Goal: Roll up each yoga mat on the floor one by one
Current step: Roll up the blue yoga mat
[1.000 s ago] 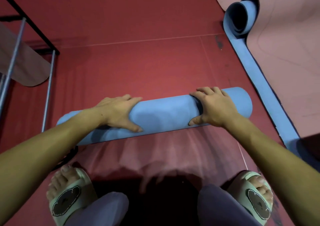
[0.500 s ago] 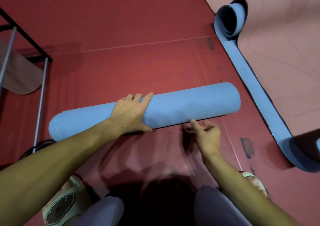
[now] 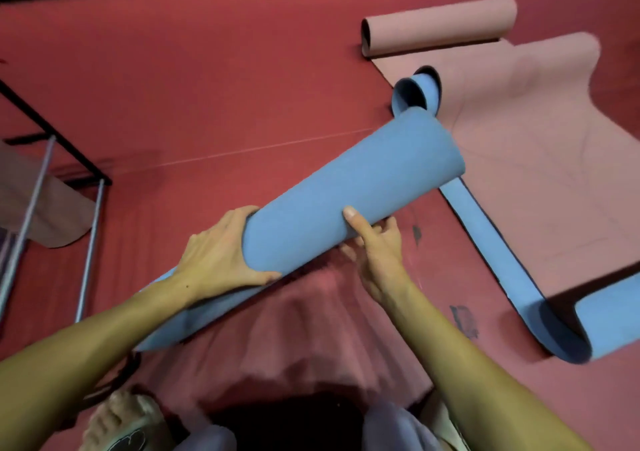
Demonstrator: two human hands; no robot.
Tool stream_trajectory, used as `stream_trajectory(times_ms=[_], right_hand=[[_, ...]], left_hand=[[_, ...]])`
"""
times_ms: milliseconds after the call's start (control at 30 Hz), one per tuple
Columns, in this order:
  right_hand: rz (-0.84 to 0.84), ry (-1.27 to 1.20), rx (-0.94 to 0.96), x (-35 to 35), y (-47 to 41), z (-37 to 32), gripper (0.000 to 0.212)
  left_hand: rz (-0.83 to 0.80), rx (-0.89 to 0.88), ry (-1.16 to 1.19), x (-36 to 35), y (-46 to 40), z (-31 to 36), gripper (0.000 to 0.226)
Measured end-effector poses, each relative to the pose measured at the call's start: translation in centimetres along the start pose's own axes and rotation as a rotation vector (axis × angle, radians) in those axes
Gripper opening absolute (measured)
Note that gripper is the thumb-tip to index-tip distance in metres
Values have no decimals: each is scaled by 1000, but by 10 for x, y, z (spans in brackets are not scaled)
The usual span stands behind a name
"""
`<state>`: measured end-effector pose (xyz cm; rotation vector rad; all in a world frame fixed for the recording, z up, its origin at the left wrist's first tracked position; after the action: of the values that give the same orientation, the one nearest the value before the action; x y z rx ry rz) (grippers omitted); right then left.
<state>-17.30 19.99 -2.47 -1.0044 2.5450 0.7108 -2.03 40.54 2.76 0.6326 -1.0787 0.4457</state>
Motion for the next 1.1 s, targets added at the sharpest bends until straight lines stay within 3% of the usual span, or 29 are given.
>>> stream_trajectory(times_ms=[133, 333, 400, 533, 700, 800, 933, 1100], right_hand=[[-80, 178, 186, -59, 15, -82, 89], [-348, 540, 450, -140, 72, -184, 109], [-416, 646, 520, -162, 98, -208, 111], [-510, 829, 562, -193, 141, -260, 116], [-617, 956, 807, -225, 182, -324, 136], [-767, 1071, 905, -234, 193, -292, 122], [-770, 1253, 927, -239, 187, -278, 96], [-771, 1296, 942, -255, 184, -272, 92]], left_hand=[[77, -22, 144, 57, 27, 7, 112], [364, -401, 452, 231, 70, 83, 123], [454, -483, 479, 288, 89, 113, 126], [522, -474, 433, 347, 133, 136, 137], [549, -435, 329, 347, 170, 125, 145], [506, -425, 317, 304, 181, 95, 123], [564, -415, 233, 309, 194, 80, 92], [575, -399, 123, 307, 200, 59, 85]])
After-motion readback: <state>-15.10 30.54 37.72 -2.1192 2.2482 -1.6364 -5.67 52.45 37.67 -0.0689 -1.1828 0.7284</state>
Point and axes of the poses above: each hand's wrist, its own y-axis away from the middle knuckle, its own x-axis out of the back of the hand, z = x × y, the point moved 4 cm from there along -y, towards the middle knuckle, and after that the axes turned 5 degrees about -z, right-handed, at the moved point
